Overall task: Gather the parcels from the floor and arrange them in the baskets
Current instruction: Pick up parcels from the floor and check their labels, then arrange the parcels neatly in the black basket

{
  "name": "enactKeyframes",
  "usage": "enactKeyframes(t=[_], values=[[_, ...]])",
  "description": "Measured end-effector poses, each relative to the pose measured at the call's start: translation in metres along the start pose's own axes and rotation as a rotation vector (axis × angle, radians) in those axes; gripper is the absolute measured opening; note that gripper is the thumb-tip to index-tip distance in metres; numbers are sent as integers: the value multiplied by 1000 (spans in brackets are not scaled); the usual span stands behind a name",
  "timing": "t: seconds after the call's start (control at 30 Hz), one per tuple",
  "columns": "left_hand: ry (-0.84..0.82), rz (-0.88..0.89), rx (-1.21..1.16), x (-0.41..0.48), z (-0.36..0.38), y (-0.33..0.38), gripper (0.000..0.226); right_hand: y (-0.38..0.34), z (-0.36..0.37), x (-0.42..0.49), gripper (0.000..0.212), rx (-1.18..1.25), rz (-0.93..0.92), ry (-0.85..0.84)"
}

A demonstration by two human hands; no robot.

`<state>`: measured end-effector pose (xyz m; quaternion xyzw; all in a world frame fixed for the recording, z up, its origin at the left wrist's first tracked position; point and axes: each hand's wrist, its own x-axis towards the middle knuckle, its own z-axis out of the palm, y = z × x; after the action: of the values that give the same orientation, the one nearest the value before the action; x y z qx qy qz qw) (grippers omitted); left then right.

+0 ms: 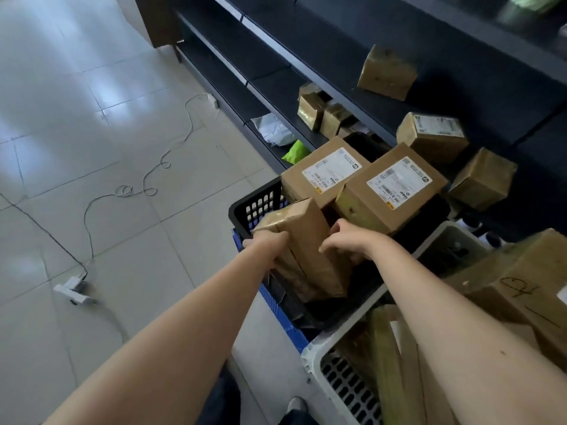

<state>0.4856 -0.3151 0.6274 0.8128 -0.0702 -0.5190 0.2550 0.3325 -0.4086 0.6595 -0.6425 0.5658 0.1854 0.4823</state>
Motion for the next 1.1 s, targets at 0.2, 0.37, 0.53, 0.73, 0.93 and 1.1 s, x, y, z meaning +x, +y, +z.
enactKeyframes(t=[0.2,0.37,0.53,0.73,0.93,1.1], values=[[-17,388,311,-6,-18,43,48,-24,14,7,67,187,6,55],[-288,341,545,5,-31,43,49,-47,38,14,63,230,42,93],[-329,400,584,7,-50,57,39,-49,47,-4,47,359,70,183],[-353,586,573,-37,-56,97,38,-42,28,-58,44,466,76,306],[-335,857,586,-107,-66,124,21,-39,-3,-135,32,424,64,420],[-333,1088,609,-174,-81,149,19,-53,-32,-197,26,379,-20,560]])
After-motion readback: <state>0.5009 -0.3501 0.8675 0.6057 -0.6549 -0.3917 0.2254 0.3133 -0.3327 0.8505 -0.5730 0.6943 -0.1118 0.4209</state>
